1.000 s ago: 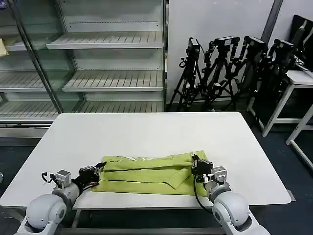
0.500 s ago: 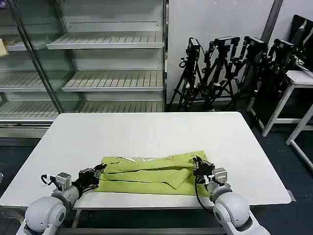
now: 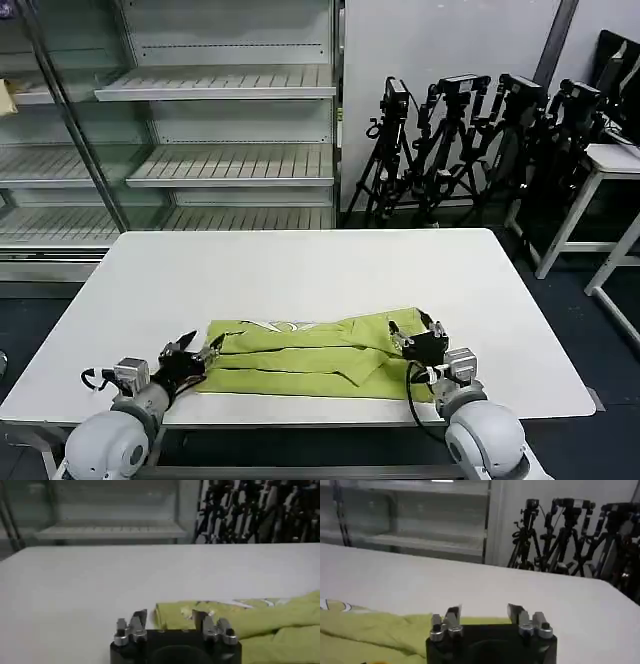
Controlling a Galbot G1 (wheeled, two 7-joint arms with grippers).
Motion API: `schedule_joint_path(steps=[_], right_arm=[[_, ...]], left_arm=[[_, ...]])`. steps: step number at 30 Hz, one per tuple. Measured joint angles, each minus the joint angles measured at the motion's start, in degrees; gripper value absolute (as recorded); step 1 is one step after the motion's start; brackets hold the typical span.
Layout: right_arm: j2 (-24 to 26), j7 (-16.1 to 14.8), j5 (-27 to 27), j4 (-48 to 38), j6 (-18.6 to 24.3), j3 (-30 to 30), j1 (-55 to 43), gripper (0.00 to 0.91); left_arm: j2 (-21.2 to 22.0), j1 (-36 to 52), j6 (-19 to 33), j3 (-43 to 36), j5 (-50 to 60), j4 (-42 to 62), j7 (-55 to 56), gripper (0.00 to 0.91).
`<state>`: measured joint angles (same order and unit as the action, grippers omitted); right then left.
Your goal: Fold and organize the clothes.
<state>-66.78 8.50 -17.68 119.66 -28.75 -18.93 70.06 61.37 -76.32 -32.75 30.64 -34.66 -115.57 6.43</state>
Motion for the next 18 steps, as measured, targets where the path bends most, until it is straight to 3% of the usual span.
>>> schedule_joint_path(steps=[1,2,3,18], right_arm=[[0.0,0.0,0.2,0.4,0.2,-0.2,0.3,0.907],[0.0,-0.1,0.5,0.7,0.3,-0.4,0.6,0.907],[-0.1,-0.1,0.6,1.0,0.4,-0.5,0.8,0.907],[-0.8,-0.4,2.7,2.2,1.6,-1.2,2.7,0.907]], left_arm=[[0.2,-0.1,0.0,-0.2,-0.4,0.1,0.7,0.292],[0.4,-0.1,0.0,-0.4,-1.0,0.3,1.4,0.101],[0.6,-0.2,0.1,-0.6,-1.3,0.4,1.9,0.010],[2.3,-2.5,1.8,-2.0,-3.8,0.5,4.1,0.020]])
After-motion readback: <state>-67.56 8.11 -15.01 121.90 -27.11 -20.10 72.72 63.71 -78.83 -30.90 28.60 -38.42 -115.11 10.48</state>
